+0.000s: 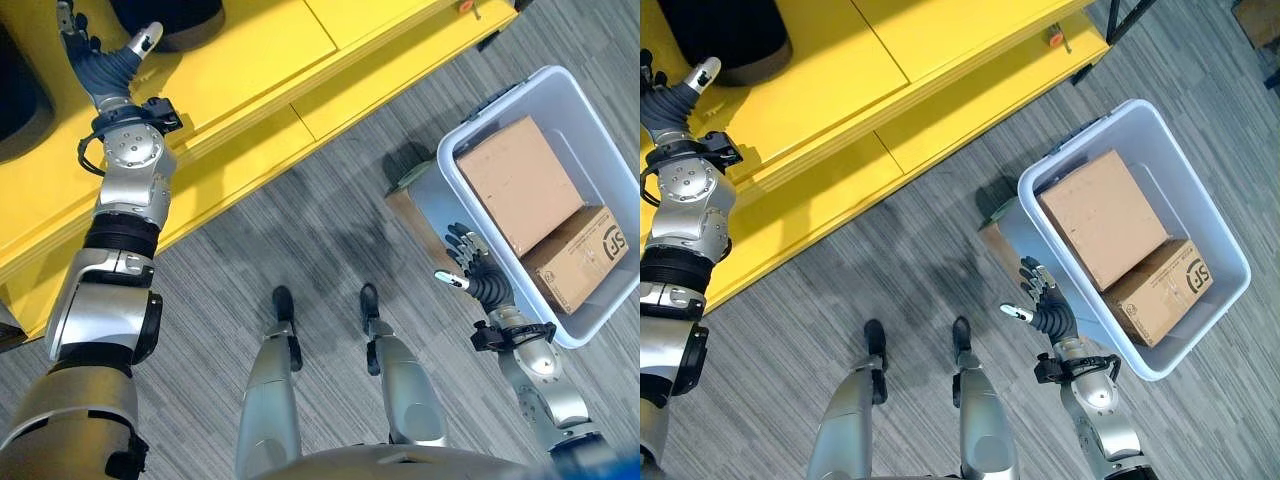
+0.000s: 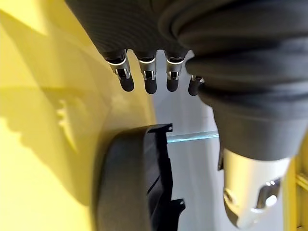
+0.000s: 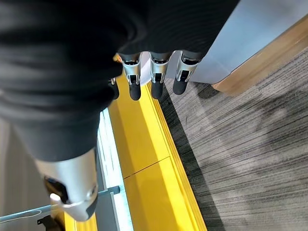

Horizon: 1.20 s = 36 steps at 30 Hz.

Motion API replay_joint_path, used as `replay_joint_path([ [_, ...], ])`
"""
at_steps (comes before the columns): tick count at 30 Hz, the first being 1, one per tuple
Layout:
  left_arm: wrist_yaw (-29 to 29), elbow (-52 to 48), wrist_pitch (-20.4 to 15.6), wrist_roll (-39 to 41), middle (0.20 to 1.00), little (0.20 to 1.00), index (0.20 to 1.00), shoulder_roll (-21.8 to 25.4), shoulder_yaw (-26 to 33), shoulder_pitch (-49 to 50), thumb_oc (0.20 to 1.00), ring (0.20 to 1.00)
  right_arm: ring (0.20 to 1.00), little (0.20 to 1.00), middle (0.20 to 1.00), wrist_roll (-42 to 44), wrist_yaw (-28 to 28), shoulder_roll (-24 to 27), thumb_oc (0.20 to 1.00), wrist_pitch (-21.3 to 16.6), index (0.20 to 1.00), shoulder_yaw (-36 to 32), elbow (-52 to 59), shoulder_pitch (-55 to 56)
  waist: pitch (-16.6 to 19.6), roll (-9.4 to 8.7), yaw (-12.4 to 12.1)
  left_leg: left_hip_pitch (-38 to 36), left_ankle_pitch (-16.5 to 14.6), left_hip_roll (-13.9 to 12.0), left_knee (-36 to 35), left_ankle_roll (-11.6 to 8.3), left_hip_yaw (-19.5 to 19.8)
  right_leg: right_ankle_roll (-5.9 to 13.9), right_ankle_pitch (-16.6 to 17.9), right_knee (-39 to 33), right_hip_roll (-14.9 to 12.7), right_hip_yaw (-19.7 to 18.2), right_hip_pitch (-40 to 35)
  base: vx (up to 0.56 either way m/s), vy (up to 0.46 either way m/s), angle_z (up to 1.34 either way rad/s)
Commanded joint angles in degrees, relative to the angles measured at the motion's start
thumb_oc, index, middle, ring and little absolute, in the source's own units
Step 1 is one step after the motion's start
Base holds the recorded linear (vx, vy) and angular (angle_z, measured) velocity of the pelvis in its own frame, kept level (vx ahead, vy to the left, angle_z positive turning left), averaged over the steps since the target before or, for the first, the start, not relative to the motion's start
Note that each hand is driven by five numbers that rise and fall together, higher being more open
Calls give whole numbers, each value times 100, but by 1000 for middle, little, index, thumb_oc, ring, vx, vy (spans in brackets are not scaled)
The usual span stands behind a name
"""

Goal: Move parts from the plastic box to the shelf.

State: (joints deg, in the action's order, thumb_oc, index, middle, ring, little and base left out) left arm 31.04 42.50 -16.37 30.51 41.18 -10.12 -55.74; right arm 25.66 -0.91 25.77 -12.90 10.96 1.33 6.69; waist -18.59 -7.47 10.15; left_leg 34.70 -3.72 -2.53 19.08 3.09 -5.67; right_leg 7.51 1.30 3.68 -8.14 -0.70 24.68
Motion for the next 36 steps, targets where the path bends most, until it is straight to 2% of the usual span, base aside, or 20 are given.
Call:
replay_joint_path([
  [1,-216,500,-157,186,1000,1000,1000,266,-54,-570,1000,1000,1000,1000,1000,192,-31,209,1000,-251,1000,-353,330,388,406,-76,-3,709,-521,27,852,-296,323,373,175,-418,-605,-15,-1497,5,20,-8],
  [15,-488,1001,-50,381,1000,1000,1000,345,-402,-1099,1000,1000,1000,1000,1000,308,-84,215,1000,-259,1000,-399,332,431,411,-15,105,914,-580,25,972,-265,239,432,263,-473,-648,-60,-1388,1,5,-2],
  [36,-592,915,-23,208,1000,1000,1000,106,-530,-1064,1000,1000,1000,1000,1000,349,-188,313,1000,-266,1000,-444,352,549,456,17,120,1011,-564,76,976,-269,255,435,179,-566,-647,-33,-1413,0,1,-1],
])
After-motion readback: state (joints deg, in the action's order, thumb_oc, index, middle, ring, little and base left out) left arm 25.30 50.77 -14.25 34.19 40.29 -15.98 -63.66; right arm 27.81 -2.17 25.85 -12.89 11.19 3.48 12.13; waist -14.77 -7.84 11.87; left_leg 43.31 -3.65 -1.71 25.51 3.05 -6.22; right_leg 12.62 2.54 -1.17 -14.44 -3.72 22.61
